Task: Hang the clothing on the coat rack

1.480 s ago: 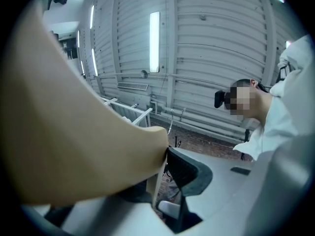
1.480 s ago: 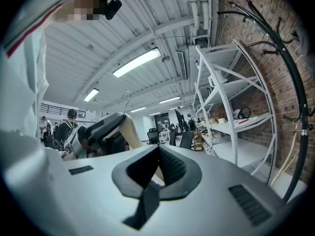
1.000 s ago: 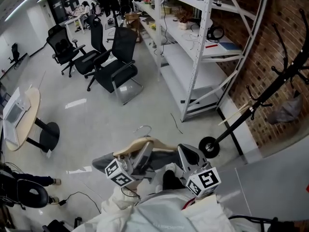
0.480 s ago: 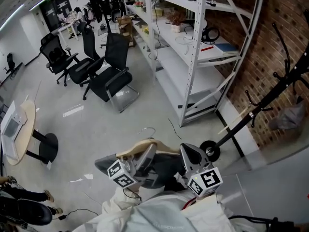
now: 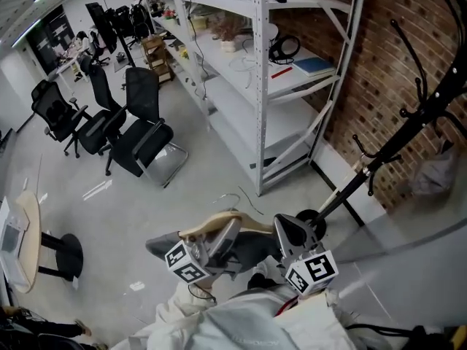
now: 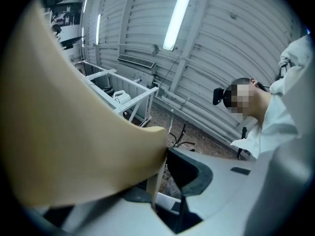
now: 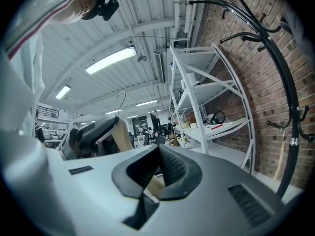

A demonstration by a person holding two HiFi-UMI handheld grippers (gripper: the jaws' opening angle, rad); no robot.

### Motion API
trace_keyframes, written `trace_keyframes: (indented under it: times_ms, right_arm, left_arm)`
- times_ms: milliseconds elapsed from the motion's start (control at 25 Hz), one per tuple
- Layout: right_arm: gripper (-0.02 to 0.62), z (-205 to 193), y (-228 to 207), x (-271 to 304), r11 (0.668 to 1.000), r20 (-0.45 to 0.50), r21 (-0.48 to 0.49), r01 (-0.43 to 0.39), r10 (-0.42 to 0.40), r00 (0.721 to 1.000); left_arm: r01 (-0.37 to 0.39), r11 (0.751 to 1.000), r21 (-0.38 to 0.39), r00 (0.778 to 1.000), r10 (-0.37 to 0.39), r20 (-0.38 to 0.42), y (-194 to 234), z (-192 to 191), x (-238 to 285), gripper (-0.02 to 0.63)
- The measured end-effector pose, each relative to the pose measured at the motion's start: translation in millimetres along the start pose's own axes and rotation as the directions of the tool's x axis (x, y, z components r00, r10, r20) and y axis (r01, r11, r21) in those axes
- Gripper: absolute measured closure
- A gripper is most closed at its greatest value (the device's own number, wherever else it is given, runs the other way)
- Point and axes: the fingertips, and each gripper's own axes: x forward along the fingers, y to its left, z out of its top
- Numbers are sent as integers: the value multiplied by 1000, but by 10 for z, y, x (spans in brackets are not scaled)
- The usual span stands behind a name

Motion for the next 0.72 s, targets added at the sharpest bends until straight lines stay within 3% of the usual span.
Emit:
trace_keyframes:
  times_ms: [280,720]
  right_arm:
    - [574,150,-713,38,995,10,9,101,-101,995]
    - [574,449,-1421,-77,979,73,9,202,-202,977]
  left_arm:
    - [70,996,-55,996,-73,-54,284,-247,706,506]
    - [172,979,-107,979,-182,-96,376,-495,1528,506]
